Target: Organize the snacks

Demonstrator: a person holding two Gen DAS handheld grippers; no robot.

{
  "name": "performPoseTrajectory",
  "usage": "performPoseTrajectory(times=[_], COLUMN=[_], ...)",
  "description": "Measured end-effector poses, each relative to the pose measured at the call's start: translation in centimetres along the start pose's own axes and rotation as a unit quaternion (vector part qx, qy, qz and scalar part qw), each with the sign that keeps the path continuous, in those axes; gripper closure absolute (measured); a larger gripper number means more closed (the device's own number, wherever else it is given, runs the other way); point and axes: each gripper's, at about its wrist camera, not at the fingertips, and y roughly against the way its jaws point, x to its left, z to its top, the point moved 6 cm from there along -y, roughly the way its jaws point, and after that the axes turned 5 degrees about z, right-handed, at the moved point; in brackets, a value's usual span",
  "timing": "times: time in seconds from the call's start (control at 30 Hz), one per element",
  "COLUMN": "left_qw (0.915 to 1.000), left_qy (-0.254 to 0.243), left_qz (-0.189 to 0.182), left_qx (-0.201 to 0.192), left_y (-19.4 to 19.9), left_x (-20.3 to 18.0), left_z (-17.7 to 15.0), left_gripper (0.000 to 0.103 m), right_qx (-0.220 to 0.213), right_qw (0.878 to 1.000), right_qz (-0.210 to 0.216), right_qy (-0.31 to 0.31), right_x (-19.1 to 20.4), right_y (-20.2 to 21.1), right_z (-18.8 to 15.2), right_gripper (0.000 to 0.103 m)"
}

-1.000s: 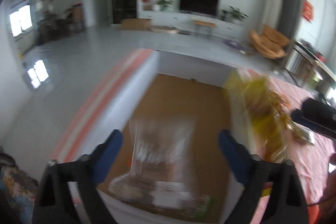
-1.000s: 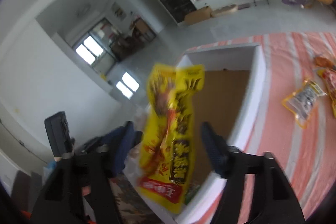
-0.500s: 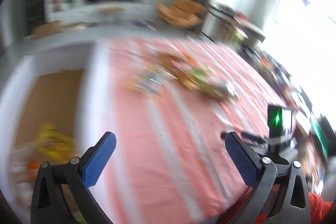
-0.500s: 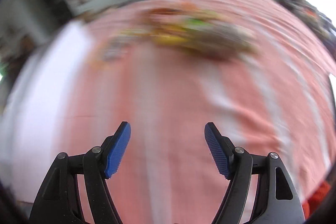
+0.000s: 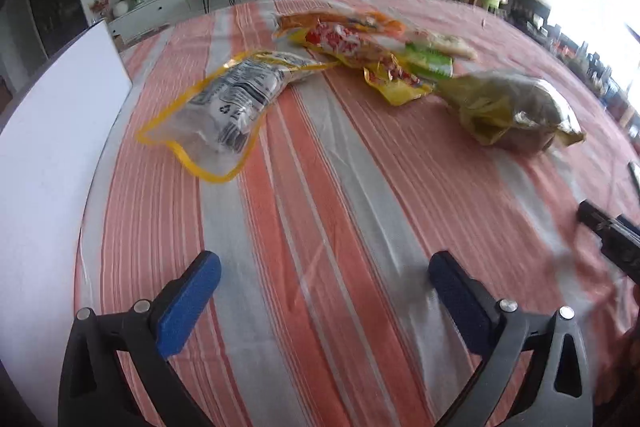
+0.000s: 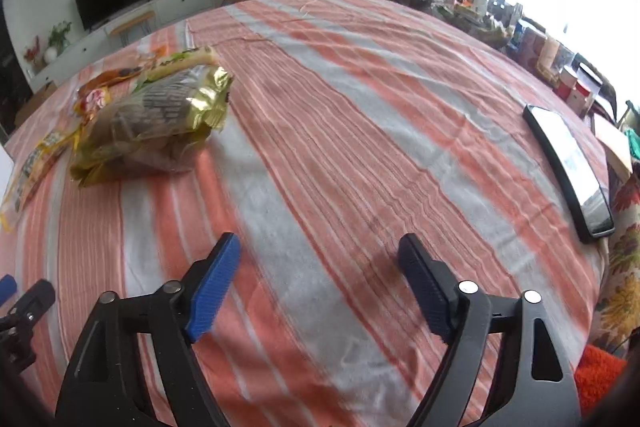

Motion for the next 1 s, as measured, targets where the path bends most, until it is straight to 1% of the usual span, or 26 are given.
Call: performPoseTrajectory(times=[0.17,1.0], left_qw=[0.9999,0.9999], left_qy=[0.007,0.007], left_qz=[0.006,0.005], left_qx=[-0.006,-0.006], left_y=[-1.05,-1.01], left_x=[0.16,0.25], left_z=[1.13,1.06], left_gripper=[0.0,0.0], right_qx=[0.002,0.002], right_qw=[1.0,1.0], right_qz=[0.0,0.0], right_qy=[0.0,-0.001], right_x=[-0.15,-0.07], right_y=[-0.14,-0.21], right_z=[0.18,-0.08], right_gripper=[0.015,0.014])
